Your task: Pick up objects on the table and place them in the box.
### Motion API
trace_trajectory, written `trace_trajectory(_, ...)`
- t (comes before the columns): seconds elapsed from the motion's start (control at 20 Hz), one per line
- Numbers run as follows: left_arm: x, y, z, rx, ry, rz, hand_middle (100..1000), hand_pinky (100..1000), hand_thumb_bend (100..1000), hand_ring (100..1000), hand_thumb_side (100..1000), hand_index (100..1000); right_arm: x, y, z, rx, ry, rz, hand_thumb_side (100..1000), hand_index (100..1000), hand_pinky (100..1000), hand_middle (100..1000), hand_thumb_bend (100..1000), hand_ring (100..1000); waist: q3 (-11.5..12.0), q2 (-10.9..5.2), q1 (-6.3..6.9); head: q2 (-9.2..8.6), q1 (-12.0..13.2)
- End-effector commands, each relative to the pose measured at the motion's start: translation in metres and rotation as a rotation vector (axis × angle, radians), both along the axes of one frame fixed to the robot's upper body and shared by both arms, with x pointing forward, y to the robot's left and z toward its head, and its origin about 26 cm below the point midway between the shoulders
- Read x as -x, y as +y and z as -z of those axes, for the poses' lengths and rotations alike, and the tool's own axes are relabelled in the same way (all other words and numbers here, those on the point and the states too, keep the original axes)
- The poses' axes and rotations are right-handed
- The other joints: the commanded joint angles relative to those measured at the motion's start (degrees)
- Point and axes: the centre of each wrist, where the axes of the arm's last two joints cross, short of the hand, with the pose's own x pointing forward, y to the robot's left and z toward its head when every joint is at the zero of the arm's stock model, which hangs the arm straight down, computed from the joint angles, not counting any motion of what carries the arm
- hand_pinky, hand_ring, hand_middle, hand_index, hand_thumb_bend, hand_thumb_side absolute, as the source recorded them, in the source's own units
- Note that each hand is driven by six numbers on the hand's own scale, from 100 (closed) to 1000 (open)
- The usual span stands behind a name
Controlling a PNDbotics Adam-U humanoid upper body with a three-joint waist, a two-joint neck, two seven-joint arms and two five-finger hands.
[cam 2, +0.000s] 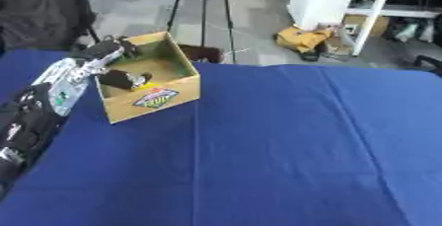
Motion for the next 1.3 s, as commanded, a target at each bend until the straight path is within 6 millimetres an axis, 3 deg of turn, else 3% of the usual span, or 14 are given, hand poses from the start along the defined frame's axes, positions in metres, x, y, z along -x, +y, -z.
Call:
trace_trajectory(0.05,0.021,0.005,-0.052,0.044,-0.177,0.058,743,716,691,775,510,846,0.000,-0.007,-0.010,0.018,-0.028,0.010,641,728,671,638,100,622,0.1,-0.65,0.23,-0.60,-0.3)
trace_trajectory(0.2,0.051,0.002,-0.071,0.115,-0.266,0.135,734,704,678,765,510,839,0.000,-0.008,-0.012,0.021,-0.032,0.014,641,728,671,638,100,622,0.5,-0.60,0.49,-0.53,-0.4)
trace_trajectory(0.25,0.061,0.000,-0.072,0.153,-0.281,0.160,733,693,705,761,551,838,0.000,-0.008,-0.012,0.022,-0.033,0.015,645,728,671,638,100,622,0.6,-0.57,0.57,-0.51,-0.4)
trace_trajectory(0.3,0.071,-0.001,-0.072,0.194,-0.292,0.181,731,692,669,761,505,838,0.000,-0.009,-0.012,0.022,-0.034,0.017,641,728,671,638,100,622,0.7,-0.58,0.62,-0.46,-0.5)
trace_trajectory(0.65,0.120,0.000,-0.044,0.411,-0.288,0.211,732,669,627,758,502,837,-0.001,-0.011,-0.016,0.030,-0.042,0.024,644,728,671,639,100,623,1.5,-0.57,0.78,-0.64,-1.2)
trace_trajectory(0.85,0.134,0.003,-0.026,0.516,-0.293,0.196,731,660,620,756,501,836,0.000,-0.012,-0.016,0.032,-0.041,0.026,644,729,671,639,100,623,2.0,-0.66,0.92,-0.59,-1.5)
trace_trajectory(1.2,0.137,0.002,-0.024,0.536,-0.295,0.192,731,660,620,756,501,836,0.000,-0.012,-0.016,0.033,-0.042,0.026,644,729,671,639,100,623,2.0,-0.66,0.95,-0.56,-1.5)
trace_trajectory(1.3,0.137,0.004,-0.017,0.554,-0.273,0.177,737,652,574,749,518,842,-0.001,-0.012,-0.016,0.030,-0.045,0.029,644,731,672,639,100,623,2.5,-0.42,0.83,-0.02,-1.6)
